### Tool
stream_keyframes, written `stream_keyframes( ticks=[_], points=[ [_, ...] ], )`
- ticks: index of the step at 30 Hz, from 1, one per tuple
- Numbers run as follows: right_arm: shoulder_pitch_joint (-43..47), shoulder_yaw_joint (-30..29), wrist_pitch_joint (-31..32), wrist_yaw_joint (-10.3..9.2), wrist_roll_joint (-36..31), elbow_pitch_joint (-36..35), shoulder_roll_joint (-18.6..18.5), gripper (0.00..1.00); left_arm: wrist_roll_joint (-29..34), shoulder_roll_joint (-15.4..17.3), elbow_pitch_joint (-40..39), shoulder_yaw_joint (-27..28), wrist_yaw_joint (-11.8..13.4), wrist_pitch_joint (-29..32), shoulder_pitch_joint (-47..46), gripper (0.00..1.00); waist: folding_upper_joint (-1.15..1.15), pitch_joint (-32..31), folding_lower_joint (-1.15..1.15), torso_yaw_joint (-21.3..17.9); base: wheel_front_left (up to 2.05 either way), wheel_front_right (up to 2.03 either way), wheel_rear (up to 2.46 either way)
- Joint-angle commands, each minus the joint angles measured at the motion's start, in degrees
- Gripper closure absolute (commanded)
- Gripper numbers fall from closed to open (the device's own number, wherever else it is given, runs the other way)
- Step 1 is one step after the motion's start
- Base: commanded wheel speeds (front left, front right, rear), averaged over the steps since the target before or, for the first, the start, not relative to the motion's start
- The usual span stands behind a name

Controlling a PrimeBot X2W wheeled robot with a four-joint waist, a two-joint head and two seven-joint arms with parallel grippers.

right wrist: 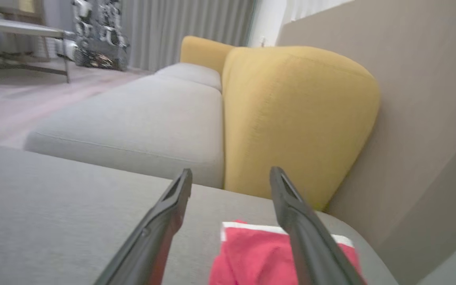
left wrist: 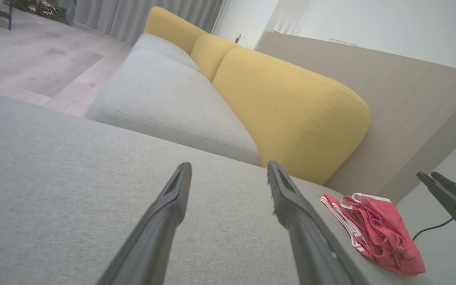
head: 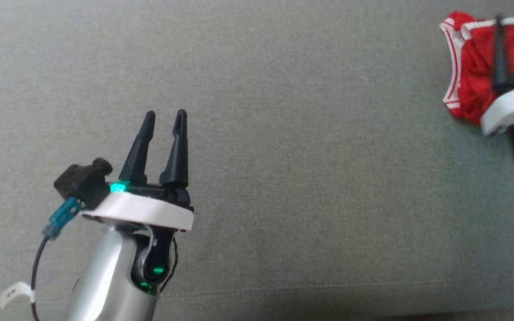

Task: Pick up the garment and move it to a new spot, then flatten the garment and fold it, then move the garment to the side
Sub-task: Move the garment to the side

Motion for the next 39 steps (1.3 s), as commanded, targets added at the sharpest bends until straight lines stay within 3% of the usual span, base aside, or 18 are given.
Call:
stream_keyframes(
  ticks=[1, 9, 20, 28, 34, 39],
  points=[
    [1.55, 1.93, -0.60, 0.37, 1.08, -3.53, 0.54, 0.00, -0.55, 0.41, -2.10, 2.34, 0.28, -0.45, -0.39, 0.00, 0.00, -1.66, 0.00, 1.35, 0.00, 0.00, 0.00],
    [11.95, 4.75, -2.93, 0.37, 4.29, -10.59, 4.45, 0.00, -0.57, 0.41, -1.69, 2.91, 0.36, -0.45, 2.03, 0.00, 0.00, -4.32, 0.00, 2.83, 0.00, 0.00, 0.00],
    [23.61, 3.07, -9.59, 0.37, 4.37, -11.12, 8.69, 0.00, -0.90, 0.41, 1.80, 3.42, 0.90, -0.45, 6.13, 0.00, 0.00, -7.46, 0.00, 3.49, 0.00, 0.00, 0.00],
    [26.73, 0.86, -11.63, 0.37, 4.25, -12.98, 11.85, 0.00, 1.39, 0.41, 2.16, 4.00, 0.83, -0.45, 8.78, 0.00, 0.00, -8.87, 0.00, 3.18, 0.00, 0.00, 0.00],
    [27.92, 0.54, -11.87, 0.37, 3.74, -14.50, 13.28, 0.00, 4.62, 0.41, -1.38, 5.00, 2.26, -0.45, 9.49, 0.00, 0.00, -8.82, 0.00, 3.14, 0.00, 0.00, 0.00],
    [28.12, 1.35, -11.89, 0.37, 3.40, -15.79, 13.63, 0.00, 3.30, 0.41, -0.94, 4.52, 1.80, -0.45, 9.73, 0.00, 0.00, -8.77, 0.00, 3.38, 0.00, 0.00, 0.00]
  ],
)
